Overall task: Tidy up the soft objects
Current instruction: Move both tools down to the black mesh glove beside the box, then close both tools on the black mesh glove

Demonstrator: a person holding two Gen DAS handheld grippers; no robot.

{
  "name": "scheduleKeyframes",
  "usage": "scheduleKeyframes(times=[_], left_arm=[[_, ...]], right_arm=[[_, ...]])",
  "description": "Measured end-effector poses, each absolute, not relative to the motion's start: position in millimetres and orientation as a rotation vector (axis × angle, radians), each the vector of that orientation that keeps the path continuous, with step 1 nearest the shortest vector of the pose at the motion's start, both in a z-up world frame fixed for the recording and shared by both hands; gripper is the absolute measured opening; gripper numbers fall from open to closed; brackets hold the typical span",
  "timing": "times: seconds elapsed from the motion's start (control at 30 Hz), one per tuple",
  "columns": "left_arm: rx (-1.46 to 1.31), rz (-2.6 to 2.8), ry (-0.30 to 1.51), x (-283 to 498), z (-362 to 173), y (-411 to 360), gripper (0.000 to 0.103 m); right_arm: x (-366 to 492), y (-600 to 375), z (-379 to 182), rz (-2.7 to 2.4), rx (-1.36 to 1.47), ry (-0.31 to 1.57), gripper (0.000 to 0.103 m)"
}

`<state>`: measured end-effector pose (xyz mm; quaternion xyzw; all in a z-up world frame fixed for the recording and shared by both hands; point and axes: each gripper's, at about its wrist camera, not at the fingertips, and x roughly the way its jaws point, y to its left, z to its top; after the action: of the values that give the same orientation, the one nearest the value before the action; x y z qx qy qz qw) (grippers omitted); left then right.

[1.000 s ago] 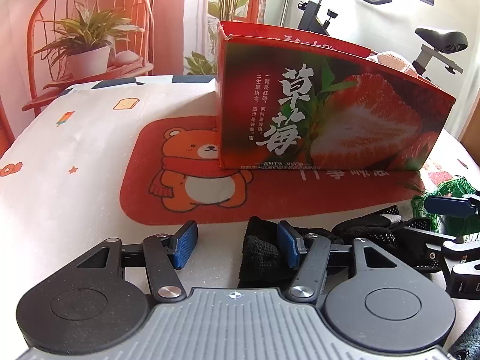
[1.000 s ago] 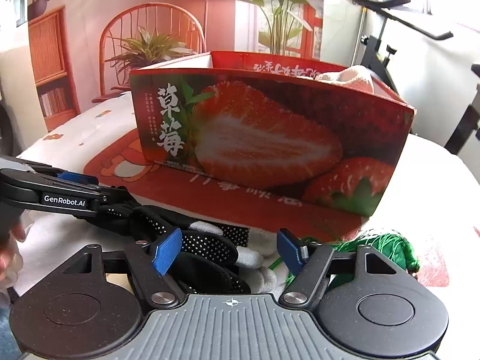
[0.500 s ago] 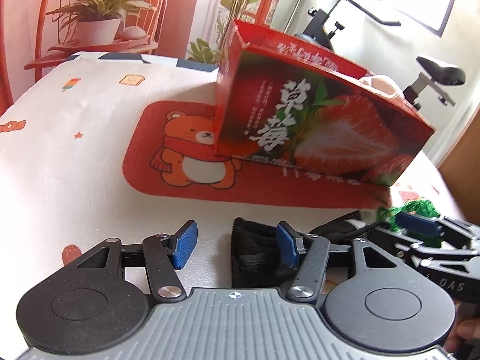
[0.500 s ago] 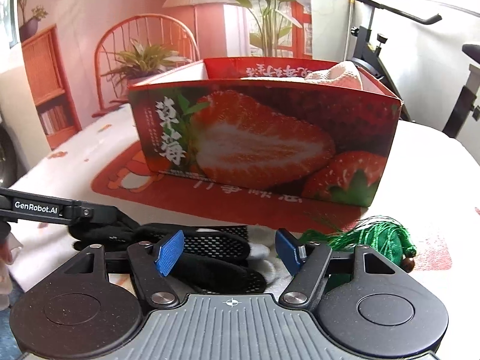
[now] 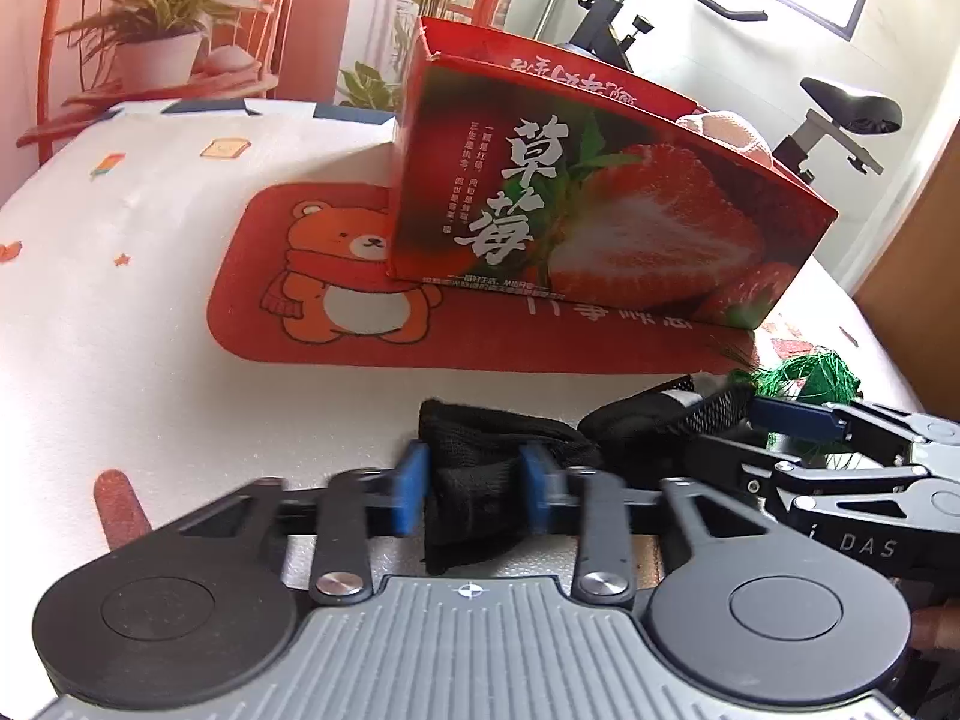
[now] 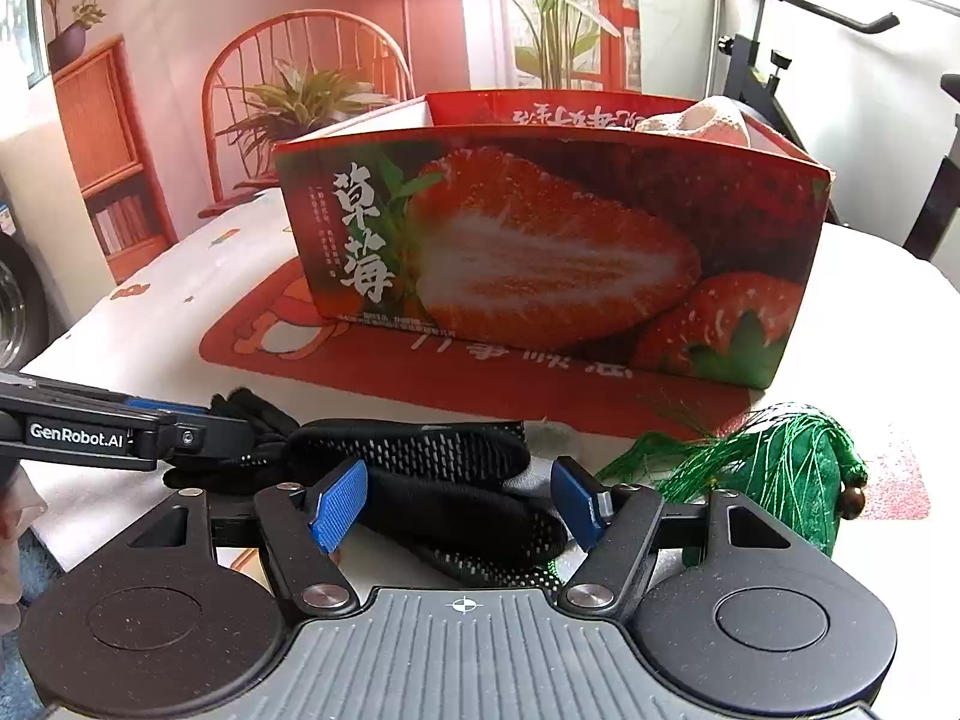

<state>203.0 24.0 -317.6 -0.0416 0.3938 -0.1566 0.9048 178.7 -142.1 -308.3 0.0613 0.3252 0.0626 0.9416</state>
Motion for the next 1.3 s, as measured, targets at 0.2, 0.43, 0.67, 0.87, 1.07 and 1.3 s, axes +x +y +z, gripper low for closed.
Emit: scheduleKeyframes(times=[0.2, 0.43, 0.67, 0.87, 1.07, 1.3], left_arm=[[-0.064, -0.281, 0.813, 207.1, -320.4, 26.6, 0.022], [-0.074, -0.272, 0.806, 209.1, -321.8, 29.6, 0.028], [-0.078, -0.259, 0.803, 210.6, -322.1, 31.0, 0.032], [-0.122, -0.265, 0.823, 211.9, -319.6, 34.4, 0.059], [-0.134, -0.304, 0.807, 205.2, -313.4, 29.1, 0.068], [-0.148, -0.335, 0.823, 201.9, -311.3, 23.4, 0.068]], right_arm=[[177.9, -138.2, -310.7, 0.147, 0.101, 0.649, 0.073], [183.0, -134.2, -313.5, 0.156, 0.039, 0.628, 0.074], [195.2, -134.9, -317.7, 0.211, -0.036, 0.621, 0.075], [195.0, -133.0, -326.0, 0.249, -0.008, 0.666, 0.042], [192.9, -140.8, -327.2, 0.242, 0.043, 0.663, 0.032], [189.7, -148.9, -328.5, 0.244, 0.093, 0.655, 0.024]])
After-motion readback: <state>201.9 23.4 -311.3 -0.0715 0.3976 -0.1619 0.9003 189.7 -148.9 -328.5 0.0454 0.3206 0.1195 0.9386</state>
